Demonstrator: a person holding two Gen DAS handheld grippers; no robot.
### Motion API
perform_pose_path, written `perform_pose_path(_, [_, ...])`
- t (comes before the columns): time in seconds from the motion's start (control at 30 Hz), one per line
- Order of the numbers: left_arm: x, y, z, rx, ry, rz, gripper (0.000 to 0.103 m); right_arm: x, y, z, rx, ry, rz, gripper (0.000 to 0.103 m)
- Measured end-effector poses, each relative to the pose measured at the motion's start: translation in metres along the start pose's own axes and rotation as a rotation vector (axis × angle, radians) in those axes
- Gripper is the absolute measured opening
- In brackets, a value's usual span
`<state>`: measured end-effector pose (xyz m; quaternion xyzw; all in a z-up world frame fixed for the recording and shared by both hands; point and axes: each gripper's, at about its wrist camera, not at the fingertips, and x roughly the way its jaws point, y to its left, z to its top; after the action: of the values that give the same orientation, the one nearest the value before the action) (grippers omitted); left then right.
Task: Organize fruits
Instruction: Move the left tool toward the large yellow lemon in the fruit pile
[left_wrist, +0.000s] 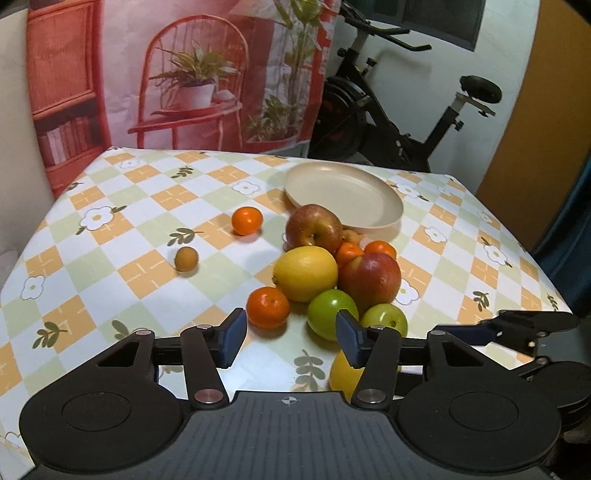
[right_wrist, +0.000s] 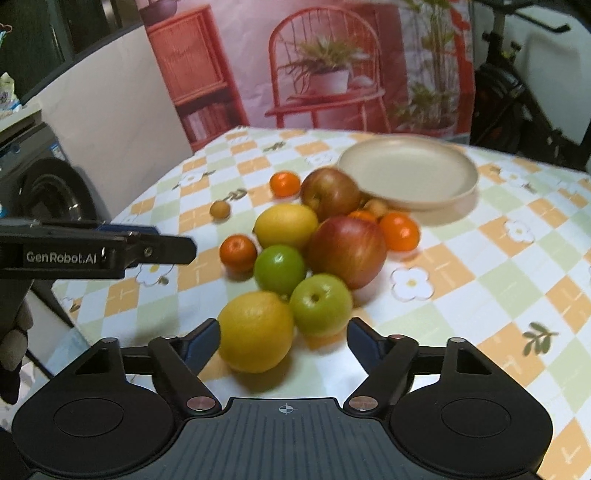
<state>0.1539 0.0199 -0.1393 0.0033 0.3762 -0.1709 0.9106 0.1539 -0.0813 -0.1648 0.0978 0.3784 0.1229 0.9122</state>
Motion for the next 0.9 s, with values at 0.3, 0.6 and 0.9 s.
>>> perform_pose_path(0.3, [0.005,-0.001,0.001,0.004,0.019,-0.024,0.055,0.015,0.000,-0.004,0.033,0.078,0.102,0.060])
perform_pose_path(0.6, [0.009,0.008,0.004,-0.029,0.040,-0.037,0.055,0.030,0.001,0.000,0.033,0.122,0.140,0.058])
perform_pose_path(0.9, [0.013,0.020,0.005,-0.059,0.070,-0.085,0.055,0.034,0.019,0.011,-0.094,0.117,0.133,0.045])
